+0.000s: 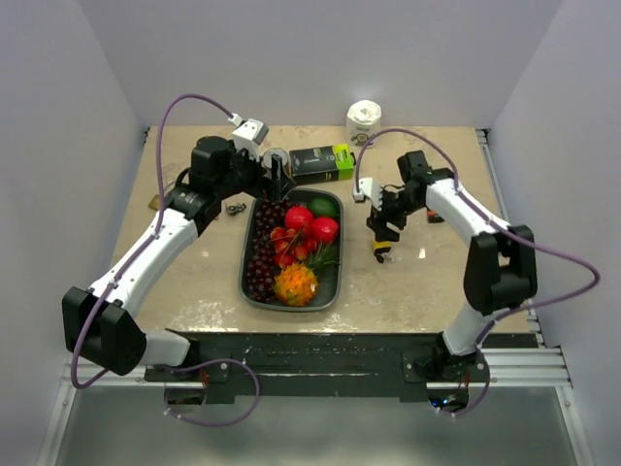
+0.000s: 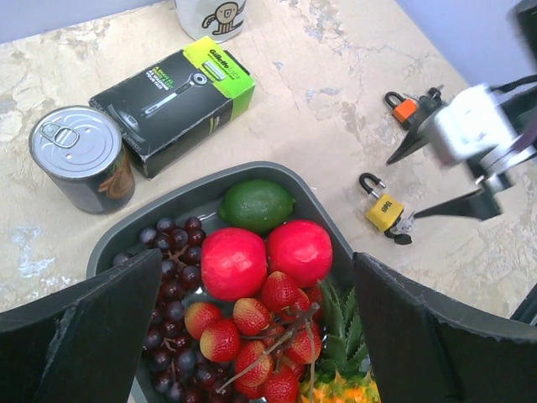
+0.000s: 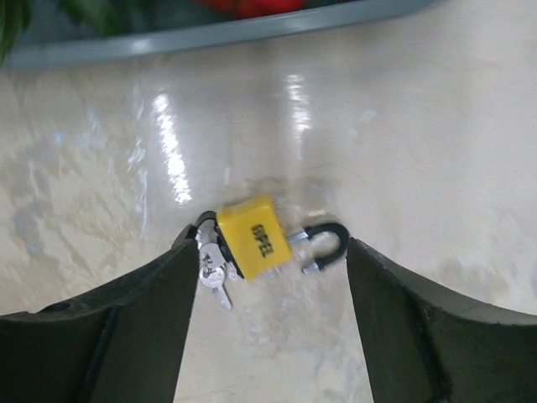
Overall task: Lock with the key
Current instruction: Move the lock to the center of the board.
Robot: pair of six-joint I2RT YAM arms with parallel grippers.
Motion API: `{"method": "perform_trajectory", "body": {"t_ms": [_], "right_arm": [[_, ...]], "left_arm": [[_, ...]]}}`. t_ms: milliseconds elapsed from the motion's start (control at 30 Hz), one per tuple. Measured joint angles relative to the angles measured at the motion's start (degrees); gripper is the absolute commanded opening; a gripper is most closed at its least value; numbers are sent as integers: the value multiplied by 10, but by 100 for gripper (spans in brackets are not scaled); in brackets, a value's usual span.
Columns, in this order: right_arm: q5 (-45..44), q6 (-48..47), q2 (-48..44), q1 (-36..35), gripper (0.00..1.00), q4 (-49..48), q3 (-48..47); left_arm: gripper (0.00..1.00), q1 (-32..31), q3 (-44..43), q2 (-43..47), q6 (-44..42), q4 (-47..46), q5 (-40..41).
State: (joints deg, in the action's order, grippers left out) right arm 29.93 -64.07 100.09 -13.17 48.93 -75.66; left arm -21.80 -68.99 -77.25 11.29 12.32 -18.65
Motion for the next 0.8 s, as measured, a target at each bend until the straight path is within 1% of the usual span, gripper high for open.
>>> {"method": "perform_trajectory", "body": {"t_ms": [133,233,267,300,367,567,800], "right_arm": [[-35,198,-117,14,72,-92,51],[-75,318,-172,17,73,-132,86],[-87,355,-183,17,75,-142,98],[-97,381,-189,17,81,-149,108],[-121,442,-198,17,84,-163,134],[-169,540,-188,14,87,-181,168],[-219,593,-129,-2,86,-215,172]], "left_arm": [[99,0,0,7,0,2,8],[99,0,2,16,0,3,16],[99,0,2,18,0,4,17],[99,0,2,20,1,4,20],[99,0,2,20,1,7,22],[99,0,2,19,7,22,8],[99,0,2,18,18,26,8]]}}
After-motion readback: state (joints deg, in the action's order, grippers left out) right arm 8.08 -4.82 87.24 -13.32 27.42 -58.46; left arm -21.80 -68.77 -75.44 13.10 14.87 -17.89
